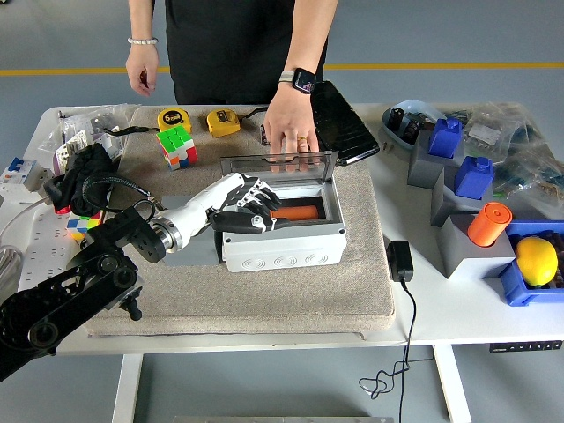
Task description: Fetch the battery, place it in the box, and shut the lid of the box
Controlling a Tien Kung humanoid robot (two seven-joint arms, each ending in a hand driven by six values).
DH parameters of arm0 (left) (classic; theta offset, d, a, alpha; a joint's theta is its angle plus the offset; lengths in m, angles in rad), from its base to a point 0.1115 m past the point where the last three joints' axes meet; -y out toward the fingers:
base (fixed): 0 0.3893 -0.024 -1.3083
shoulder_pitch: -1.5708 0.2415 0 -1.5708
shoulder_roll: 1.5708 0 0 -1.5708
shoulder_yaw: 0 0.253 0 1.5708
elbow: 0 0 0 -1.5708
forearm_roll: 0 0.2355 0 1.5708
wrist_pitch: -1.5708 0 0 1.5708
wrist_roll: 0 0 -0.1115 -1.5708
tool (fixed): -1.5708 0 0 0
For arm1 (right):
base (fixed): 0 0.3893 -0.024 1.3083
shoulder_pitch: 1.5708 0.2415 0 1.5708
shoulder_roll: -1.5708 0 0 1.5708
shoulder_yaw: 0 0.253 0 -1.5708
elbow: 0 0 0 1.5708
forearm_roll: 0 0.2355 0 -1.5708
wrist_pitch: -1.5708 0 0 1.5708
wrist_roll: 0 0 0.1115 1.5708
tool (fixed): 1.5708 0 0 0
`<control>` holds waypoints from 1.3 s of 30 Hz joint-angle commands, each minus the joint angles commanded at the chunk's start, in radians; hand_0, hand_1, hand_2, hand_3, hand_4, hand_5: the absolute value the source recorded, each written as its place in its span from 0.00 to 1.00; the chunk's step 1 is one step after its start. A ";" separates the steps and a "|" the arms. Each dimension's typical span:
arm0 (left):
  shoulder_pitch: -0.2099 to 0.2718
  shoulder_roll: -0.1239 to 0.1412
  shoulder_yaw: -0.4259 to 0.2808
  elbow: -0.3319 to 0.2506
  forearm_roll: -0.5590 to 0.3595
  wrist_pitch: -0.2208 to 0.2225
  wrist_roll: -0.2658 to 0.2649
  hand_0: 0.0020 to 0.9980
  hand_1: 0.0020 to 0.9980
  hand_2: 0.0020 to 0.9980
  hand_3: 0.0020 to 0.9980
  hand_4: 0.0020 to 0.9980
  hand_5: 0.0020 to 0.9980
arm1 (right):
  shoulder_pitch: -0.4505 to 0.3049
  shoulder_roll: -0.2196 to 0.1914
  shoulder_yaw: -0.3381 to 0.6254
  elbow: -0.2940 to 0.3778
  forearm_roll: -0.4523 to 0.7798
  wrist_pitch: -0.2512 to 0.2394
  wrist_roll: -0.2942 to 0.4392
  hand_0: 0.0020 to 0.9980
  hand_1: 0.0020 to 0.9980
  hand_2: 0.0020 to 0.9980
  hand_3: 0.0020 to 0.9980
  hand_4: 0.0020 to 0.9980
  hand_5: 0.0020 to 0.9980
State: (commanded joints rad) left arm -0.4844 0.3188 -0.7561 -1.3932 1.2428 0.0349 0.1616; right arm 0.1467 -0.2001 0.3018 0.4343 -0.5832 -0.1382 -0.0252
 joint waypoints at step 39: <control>-0.154 -0.041 -0.055 -0.003 0.282 -0.051 0.098 0.67 0.64 0.62 0.59 0.97 0.47 | 0.007 -0.005 -0.027 0.007 0.005 0.001 0.001 0.71 0.67 0.68 0.64 1.00 0.56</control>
State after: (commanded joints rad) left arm -0.6384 0.2779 -0.8114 -1.3966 1.5251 -0.0166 0.2601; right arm 0.1535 -0.2048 0.2743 0.4410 -0.5781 -0.1370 -0.0244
